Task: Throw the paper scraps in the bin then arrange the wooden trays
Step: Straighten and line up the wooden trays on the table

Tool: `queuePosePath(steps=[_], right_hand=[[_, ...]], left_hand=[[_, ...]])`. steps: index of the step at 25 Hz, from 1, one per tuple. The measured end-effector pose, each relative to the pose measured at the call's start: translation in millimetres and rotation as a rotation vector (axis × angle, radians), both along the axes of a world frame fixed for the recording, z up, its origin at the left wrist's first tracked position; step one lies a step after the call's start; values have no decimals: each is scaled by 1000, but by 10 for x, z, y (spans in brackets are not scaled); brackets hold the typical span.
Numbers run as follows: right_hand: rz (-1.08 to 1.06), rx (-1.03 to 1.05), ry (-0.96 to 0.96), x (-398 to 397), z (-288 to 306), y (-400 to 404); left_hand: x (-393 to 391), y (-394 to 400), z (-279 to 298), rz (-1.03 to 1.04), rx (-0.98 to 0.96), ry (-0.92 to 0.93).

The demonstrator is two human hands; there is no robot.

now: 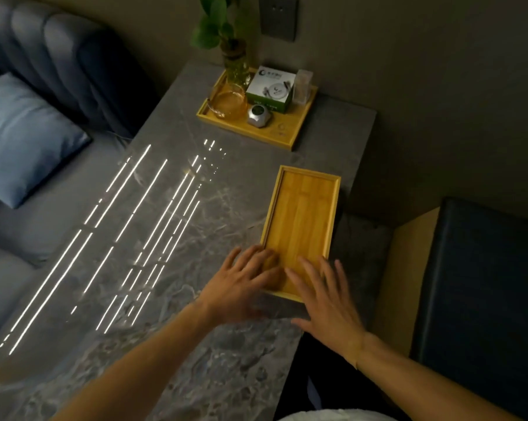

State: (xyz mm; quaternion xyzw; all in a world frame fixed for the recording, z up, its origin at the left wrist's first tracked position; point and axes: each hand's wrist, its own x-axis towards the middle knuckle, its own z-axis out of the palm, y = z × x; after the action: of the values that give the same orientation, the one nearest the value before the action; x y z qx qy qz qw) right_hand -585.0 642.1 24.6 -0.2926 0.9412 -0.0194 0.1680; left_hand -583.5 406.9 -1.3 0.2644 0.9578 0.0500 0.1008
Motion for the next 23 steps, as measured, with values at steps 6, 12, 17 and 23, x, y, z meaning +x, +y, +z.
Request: queuePosePath(steps=[6, 12, 17, 23], right_hand=[[0, 150, 72, -77, -14, -196], [-8, 88, 94, -142, -73, -149], [-26, 59, 138, -319, -84, -111], [-44, 50, 156, -629, -67, -38]], left_hand=[[-258, 22, 103, -172, -140, 22], [-381, -12, 85, -196, -132, 0], [-567, 27, 89, -193, -122, -21], [-899, 128, 99, -144, -139, -9]])
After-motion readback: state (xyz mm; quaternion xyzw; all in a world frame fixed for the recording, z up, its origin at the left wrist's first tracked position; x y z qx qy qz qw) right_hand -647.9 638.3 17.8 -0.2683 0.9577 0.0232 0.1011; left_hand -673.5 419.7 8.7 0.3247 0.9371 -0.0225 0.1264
